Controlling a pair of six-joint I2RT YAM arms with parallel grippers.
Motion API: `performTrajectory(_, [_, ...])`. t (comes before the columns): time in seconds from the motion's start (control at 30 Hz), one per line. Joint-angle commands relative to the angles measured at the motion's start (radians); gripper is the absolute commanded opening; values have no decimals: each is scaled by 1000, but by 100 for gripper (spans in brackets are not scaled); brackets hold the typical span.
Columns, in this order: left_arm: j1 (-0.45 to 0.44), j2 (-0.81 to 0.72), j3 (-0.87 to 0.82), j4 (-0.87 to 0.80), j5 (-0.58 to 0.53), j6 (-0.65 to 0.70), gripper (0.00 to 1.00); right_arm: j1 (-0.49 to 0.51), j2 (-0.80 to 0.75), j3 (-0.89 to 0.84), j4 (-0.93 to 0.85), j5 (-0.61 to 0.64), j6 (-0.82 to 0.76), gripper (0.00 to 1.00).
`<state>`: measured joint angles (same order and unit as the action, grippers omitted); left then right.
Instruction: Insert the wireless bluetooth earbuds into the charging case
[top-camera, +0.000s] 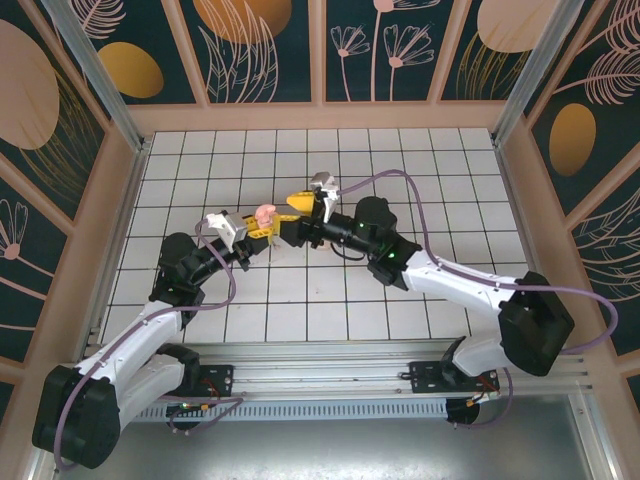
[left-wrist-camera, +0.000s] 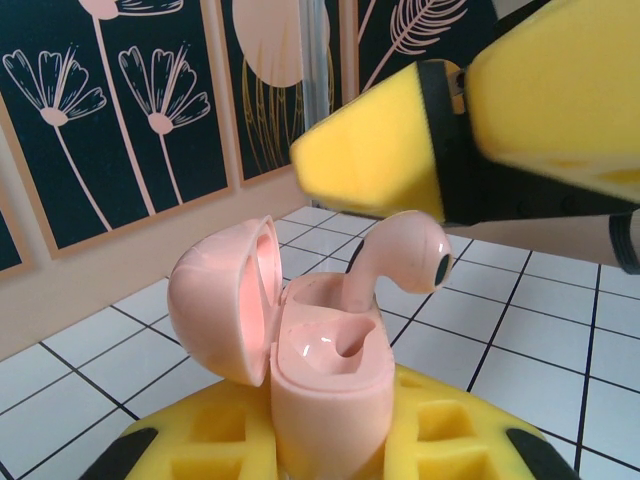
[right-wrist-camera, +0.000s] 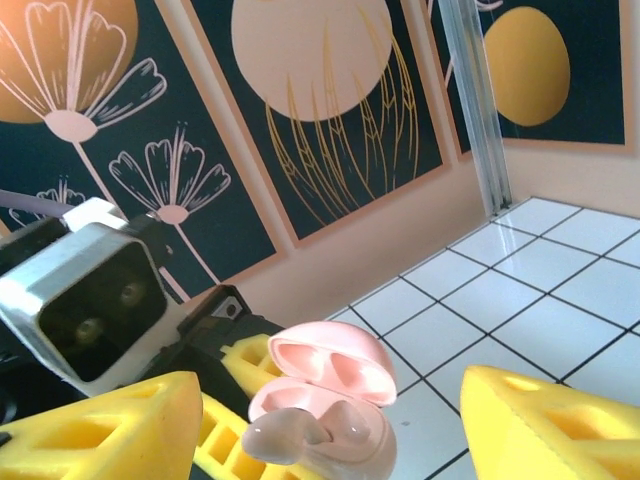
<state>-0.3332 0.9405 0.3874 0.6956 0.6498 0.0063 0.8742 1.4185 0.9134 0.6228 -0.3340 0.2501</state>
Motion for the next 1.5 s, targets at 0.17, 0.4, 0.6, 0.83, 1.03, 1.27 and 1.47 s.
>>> performTrajectory(0.17, [-3,-11,21,28,17,5,8,-2,18,36,-12,58,29,67])
performTrajectory(0.4, [-3,-12,21,30,22,3,8,-9,51,62,-29,37,37,64])
performTrajectory(0.6, [-3,-21,24,24,22,3,8,-16,69,76,-37,48,50,59])
performTrajectory(0.83, [-3,-28,25,22,27,4,8,-24,88,87,-50,58,71,56])
performTrajectory(1.03, [-3,-32,25,22,24,4,8,-25,104,99,-76,54,69,56])
performTrajectory(1.27, [-4,-33,25,22,20,4,8,-25,81,93,-104,113,66,59])
performTrajectory(1.47, [-4,-31,24,18,16,7,8,-32,11,30,-9,42,56,62])
